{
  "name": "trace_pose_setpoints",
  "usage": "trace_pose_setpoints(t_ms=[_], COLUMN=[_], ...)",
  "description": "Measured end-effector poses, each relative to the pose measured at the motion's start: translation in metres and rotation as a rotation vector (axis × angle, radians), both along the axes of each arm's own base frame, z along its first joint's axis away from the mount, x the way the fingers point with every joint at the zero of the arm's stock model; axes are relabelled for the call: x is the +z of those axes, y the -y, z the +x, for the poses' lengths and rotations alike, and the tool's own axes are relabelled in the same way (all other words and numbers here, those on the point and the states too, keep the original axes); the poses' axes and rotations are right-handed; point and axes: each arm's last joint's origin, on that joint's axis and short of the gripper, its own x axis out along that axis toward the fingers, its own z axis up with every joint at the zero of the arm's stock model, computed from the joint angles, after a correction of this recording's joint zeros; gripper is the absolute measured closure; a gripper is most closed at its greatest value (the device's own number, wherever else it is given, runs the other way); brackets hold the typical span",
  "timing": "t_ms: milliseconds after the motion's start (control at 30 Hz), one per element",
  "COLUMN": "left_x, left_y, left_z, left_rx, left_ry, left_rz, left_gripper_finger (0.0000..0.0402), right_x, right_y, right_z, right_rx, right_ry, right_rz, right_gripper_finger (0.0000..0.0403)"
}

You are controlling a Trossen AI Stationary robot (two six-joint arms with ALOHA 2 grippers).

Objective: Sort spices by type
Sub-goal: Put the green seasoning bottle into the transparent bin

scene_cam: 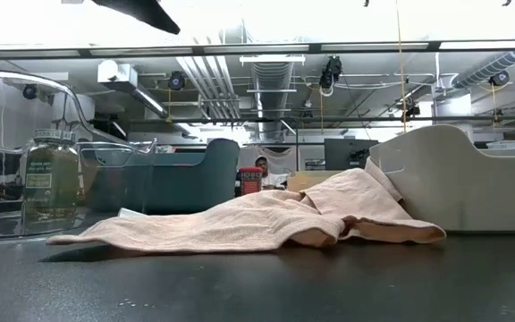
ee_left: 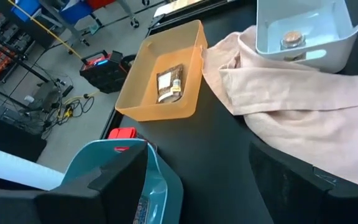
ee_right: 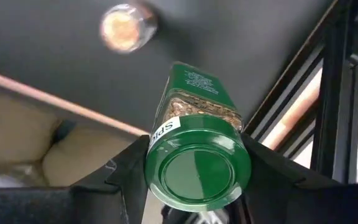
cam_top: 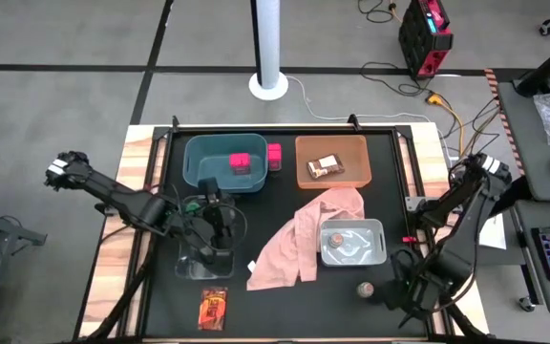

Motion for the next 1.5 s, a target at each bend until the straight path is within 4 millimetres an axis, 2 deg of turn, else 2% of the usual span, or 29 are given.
trace_pose_setpoints(t_ms=[133,267,633,900,1167,1433,1500], left_x=[0.014,0.029,0.063,0.061,0.058,0.056,0.055], left_y=[0.002,0.008,0.023,0.034,0.037,0.038,0.038], left_z=[-0.003,-0.009,-0.044,-0.060,-0.069,-0.070,-0.071], left_rx=[-0.012,-0.031,0.027,0.026,0.033,0.043,0.047], left_ry=[-0.009,-0.023,-0.008,0.000,-0.012,-0.043,-0.057], left_rz=[0.001,-0.006,0.003,-0.056,-0.121,-0.239,-0.262], left_gripper_finger=[0.0137,0.0137,0.0137,0.0137,0.0137,0.0137,0.0137], right_x=[0.018,0.028,0.047,0.063,0.076,0.067,0.065], right_y=[-0.001,0.008,0.054,0.091,0.113,0.128,0.133], right_z=[0.007,0.026,0.115,0.174,0.238,0.293,0.300], right_rx=[0.070,0.145,0.504,0.758,1.022,1.204,1.237], right_ry=[0.065,0.178,0.349,0.460,0.592,0.681,0.723], right_rz=[0.026,-0.023,-0.097,-0.184,-0.293,-0.400,-0.440], right_gripper_finger=[0.0206,0.0206,0.0206,0.0206,0.0206,0.0206,0.0206])
